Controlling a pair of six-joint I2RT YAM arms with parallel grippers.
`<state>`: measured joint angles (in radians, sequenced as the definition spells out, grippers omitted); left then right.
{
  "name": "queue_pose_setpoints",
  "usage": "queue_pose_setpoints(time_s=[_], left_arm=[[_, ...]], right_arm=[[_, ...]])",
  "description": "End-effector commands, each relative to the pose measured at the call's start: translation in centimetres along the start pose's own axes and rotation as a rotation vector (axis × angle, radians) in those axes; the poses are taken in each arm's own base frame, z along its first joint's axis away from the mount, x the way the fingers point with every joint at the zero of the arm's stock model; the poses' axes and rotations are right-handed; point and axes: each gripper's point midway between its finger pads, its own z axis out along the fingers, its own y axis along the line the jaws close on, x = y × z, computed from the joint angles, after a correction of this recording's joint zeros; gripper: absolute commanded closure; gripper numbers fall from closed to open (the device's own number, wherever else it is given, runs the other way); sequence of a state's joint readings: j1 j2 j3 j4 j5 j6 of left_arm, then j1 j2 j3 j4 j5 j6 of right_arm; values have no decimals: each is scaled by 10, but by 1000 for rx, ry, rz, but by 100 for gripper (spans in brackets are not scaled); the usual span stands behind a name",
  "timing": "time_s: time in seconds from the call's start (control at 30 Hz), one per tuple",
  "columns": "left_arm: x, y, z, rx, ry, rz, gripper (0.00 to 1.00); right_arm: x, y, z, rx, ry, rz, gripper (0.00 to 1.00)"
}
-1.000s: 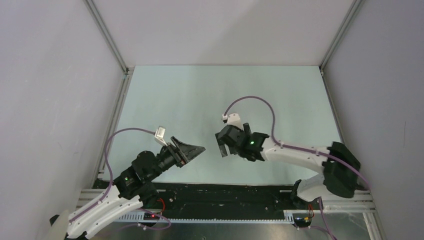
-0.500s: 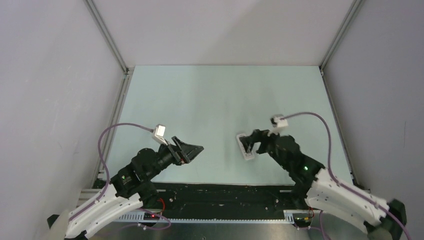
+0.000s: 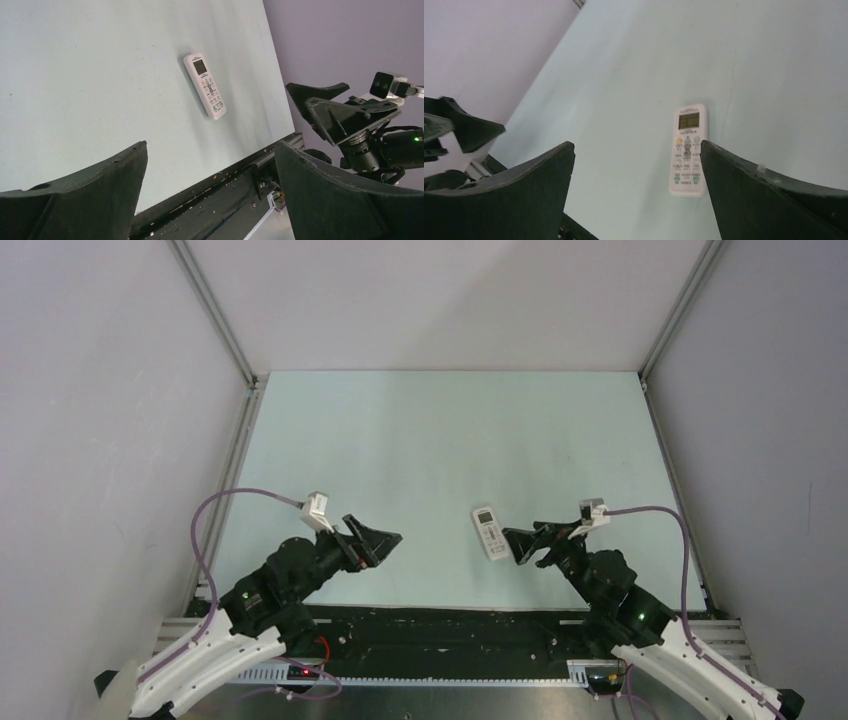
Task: Load the batteries into the remote control
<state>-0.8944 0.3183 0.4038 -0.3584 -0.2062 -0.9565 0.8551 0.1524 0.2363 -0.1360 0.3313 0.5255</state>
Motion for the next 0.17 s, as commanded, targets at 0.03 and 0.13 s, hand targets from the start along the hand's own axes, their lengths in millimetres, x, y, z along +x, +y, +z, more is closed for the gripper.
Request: queue_pose_setpoints(time_s=[0.03, 0.13], left_arm=[[-15, -5, -6, 2, -47, 21, 2], [-17, -9, -7, 4, -46, 3, 3]], right_arm=[[8, -7, -3, 51, 66, -8, 0], [12, -7, -2, 54, 86, -19, 1]])
